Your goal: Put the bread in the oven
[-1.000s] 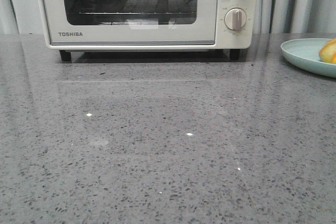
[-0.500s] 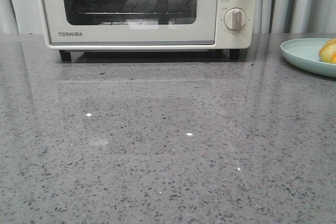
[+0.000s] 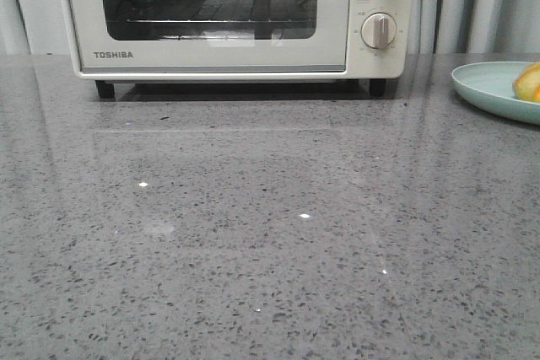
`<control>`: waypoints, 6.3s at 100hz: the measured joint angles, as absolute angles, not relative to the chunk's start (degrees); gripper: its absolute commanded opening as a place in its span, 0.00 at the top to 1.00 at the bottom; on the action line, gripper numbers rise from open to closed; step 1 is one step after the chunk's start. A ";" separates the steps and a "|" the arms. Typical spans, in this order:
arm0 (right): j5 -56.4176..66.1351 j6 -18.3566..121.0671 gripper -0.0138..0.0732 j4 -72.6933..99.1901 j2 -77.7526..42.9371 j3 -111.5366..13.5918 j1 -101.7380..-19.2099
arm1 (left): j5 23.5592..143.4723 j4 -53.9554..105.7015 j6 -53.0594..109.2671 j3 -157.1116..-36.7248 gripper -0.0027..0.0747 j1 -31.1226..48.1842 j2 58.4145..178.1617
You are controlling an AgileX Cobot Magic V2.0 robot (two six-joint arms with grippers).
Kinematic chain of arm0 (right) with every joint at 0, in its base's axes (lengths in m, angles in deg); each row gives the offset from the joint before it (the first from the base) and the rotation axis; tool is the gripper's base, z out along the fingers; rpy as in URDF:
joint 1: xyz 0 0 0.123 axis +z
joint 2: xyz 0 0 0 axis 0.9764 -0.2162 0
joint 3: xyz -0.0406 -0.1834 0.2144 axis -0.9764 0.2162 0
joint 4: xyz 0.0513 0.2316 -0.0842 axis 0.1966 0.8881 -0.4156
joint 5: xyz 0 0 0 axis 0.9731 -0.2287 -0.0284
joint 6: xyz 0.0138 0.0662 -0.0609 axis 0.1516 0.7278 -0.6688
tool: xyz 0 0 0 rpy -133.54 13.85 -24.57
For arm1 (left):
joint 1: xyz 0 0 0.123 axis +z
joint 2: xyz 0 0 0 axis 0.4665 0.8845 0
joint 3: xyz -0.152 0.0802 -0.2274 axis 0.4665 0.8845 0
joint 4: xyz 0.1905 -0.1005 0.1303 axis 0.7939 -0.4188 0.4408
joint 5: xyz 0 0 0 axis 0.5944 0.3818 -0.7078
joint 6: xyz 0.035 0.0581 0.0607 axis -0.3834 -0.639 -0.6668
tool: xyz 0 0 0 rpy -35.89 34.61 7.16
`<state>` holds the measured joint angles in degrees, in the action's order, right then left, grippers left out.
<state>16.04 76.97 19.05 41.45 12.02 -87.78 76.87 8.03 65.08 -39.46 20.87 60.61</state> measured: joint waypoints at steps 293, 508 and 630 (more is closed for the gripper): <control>-7.75 62.28 0.90 25.58 34.25 -10.28 -87.78 | 84.79 19.99 39.17 -110.47 0.99 3.52 145.87; -31.61 67.48 0.54 2.31 -37.41 -62.19 -81.32 | 106.72 21.96 40.40 -89.71 0.99 -4.70 102.86; -29.89 81.34 0.90 -8.77 -58.20 -64.29 -80.65 | 108.76 22.69 44.01 -89.71 0.99 -4.70 94.55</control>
